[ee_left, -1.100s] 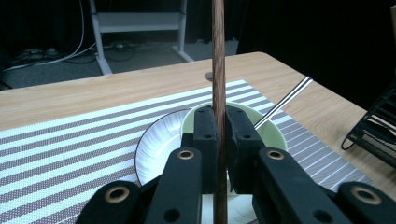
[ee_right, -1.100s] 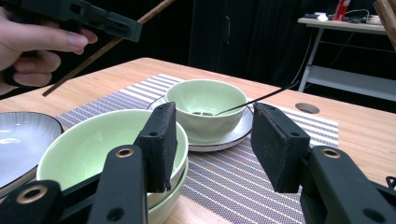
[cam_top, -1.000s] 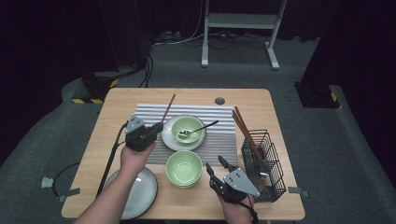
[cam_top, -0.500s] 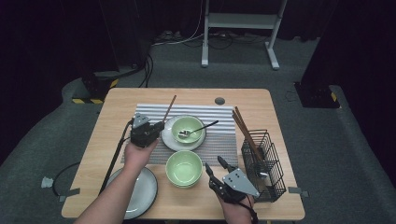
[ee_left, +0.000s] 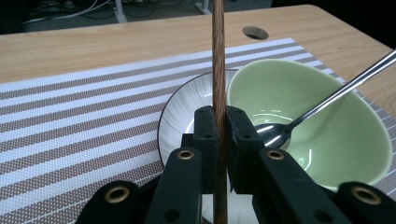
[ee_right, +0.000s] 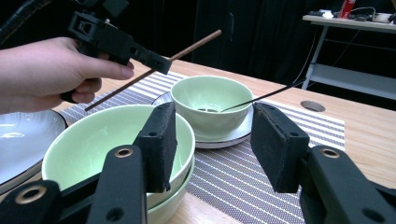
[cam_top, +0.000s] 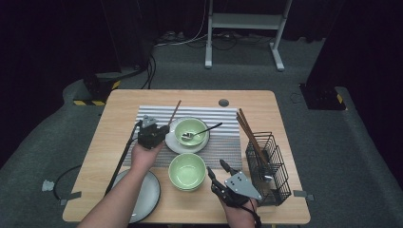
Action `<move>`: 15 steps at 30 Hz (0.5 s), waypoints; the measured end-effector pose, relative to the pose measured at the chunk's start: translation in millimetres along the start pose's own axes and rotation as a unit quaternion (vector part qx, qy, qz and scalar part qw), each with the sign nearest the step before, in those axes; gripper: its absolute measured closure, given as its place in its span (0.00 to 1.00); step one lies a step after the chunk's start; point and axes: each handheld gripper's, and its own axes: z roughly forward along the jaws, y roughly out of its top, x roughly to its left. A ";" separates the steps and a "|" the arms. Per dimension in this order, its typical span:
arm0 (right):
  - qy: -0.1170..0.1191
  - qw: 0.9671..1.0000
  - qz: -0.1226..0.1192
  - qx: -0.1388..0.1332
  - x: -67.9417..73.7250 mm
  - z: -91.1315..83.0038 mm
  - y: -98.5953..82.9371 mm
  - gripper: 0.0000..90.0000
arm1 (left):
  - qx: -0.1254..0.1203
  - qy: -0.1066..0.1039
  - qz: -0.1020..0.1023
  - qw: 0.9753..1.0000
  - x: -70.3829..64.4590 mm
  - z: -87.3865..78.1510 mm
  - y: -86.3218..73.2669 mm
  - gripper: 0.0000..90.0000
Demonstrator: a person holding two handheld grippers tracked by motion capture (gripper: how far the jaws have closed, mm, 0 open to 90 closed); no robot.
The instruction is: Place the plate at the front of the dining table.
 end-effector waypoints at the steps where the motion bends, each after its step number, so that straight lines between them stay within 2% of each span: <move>1: 0.000 1.000 0.000 0.000 0.0 0.0 -0.1 0.56 | 0.002 0.001 -0.001 1.000 0.2 1.6 -0.4 0.93; 6: 0.001 1.000 0.002 0.001 0.1 0.7 -0.6 0.56 | 0.020 0.006 -0.007 1.000 2.3 9.9 -1.5 0.93; 15: 0.003 1.000 0.002 0.001 0.8 1.4 -0.9 0.56 | 0.043 0.011 -0.006 0.999 1.8 20.1 -1.1 0.93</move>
